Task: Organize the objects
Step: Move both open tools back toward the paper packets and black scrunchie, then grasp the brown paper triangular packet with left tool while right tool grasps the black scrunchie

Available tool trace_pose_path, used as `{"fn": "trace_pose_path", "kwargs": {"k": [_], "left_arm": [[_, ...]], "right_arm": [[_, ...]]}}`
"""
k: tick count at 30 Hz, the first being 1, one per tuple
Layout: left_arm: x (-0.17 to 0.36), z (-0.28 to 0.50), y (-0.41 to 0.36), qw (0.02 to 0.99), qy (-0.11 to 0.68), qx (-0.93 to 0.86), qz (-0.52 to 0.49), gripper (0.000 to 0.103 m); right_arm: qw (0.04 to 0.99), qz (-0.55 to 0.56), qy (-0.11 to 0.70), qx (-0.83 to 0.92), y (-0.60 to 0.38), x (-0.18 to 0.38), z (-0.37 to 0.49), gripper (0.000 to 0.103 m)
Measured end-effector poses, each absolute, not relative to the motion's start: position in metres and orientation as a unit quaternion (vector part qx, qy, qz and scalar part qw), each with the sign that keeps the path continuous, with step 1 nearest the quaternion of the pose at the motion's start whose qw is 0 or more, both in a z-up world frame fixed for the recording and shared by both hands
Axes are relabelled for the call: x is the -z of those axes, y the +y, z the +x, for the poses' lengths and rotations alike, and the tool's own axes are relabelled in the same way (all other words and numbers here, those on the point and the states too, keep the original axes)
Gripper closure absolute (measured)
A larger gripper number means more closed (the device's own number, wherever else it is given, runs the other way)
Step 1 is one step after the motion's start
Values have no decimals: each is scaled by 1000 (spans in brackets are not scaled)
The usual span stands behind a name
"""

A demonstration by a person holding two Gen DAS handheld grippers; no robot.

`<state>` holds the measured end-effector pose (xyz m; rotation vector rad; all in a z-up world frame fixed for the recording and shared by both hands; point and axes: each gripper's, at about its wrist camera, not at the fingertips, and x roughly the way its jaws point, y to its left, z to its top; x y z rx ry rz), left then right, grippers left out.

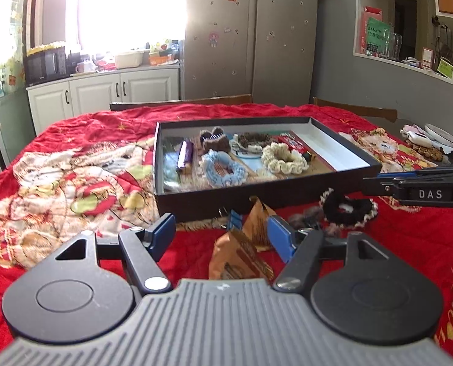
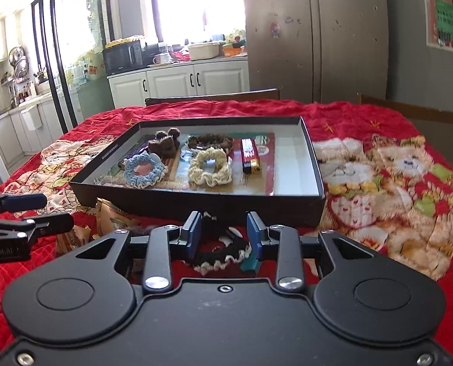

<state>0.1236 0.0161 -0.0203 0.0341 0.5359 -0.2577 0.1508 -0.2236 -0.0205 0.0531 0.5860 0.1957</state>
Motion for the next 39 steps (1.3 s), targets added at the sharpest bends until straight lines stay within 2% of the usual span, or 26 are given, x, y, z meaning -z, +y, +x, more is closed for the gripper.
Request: {"fn": "trace_pose_path", "kwargs": {"k": [12,23,31,39], "left_arm": [[42,129,15,950,279,136,25,25],[50,136,17,946,292,142,20,29],[55,140,17,941,304,147,12,40],[56,141,16,939,307,154,11,53]], "right_arm": [[950,47,294,-98,-230,41,154,79],[950,1,302,-80,-219,52,155,79],[949,-22,305,-78,-215,58,158,79],[948,-32,306,-75,-213,59,158,86]]}}
